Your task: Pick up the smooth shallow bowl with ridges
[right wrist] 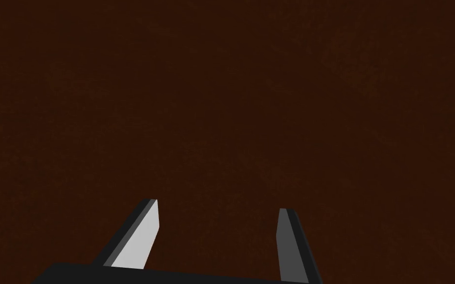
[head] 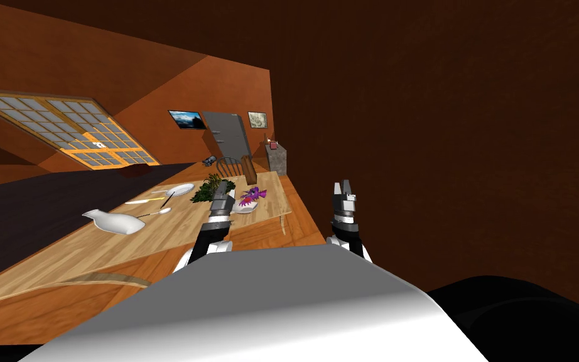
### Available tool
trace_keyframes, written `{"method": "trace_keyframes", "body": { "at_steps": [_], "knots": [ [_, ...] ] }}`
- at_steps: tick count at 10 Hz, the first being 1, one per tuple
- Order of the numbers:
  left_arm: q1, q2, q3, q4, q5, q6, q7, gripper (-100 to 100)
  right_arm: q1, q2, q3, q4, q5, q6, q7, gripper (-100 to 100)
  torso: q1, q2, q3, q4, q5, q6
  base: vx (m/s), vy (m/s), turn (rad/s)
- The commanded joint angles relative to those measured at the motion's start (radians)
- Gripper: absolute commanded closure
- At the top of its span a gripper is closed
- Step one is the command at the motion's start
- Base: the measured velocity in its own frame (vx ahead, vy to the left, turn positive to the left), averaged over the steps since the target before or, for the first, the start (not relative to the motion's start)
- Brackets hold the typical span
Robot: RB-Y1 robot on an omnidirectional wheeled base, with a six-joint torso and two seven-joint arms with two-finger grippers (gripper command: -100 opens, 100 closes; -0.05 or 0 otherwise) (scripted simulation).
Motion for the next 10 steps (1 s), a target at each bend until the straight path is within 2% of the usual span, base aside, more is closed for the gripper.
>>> {"method": "trace_keyframes", "body": {
  "at_steps": [1,3,4,7,8,9,10],
  "knots": [
    [-0.003,0.01,0.008,-0.001,-0.003,0.032,0.006,-100,0.0,0.0,0.0,0.0,0.0,0.0,0.0,0,0.0,0.0,0.0,0.0,0.0,0.0,-0.019,0.026,-0.018],
    [-0.028,0.043,0.04,0.01,-0.013,0.096,0.025,-100,0.0,0.0,0.0,0.0,0.0,0.0,0.0,0,-0.001,0.0,0.0,0.0,0.0,0.0,-0.021,0.024,-0.049],
    [-0.028,0.043,0.04,0.01,-0.013,0.117,0.025,-100,0.0,0.0,0.0,0.0,0.0,0.0,0.0,0,0.0,0.0,0.0,0.0,0.0,0.0,-0.02,0.025,-0.026],
    [-0.057,0.072,0.075,0.024,-0.021,0.202,0.043,-100,0.0,0.0,0.0,0.0,0.0,0.0,0.0,0,-0.001,0.0,0.0,0.0,0.0,0.0,-0.014,0.021,-0.039],
    [-0.057,0.072,0.075,0.024,-0.021,0.216,0.043,-100,0.0,0.0,0.0,0.0,0.0,0.0,0.0,0,-0.001,0.0,0.0,0.0,0.0,0.0,-0.013,0.019,-0.023],
    [-0.072,0.085,0.092,0.032,-0.024,0.259,0.052,-100,0.0,0.0,0.0,0.0,0.0,0.0,0.0,0,-0.001,-0.001,0.0,0.0,0.0,0.0,-0.012,0.023,-0.039],
    [-0.072,0.085,0.092,0.032,-0.024,0.268,0.052,-100,0.0,0.0,0.0,0.0,0.0,0.0,0.0,0,-0.001,-0.001,0.0,0.0,0.0,0.0,-0.011,0.019,-0.033]
  ]
}}
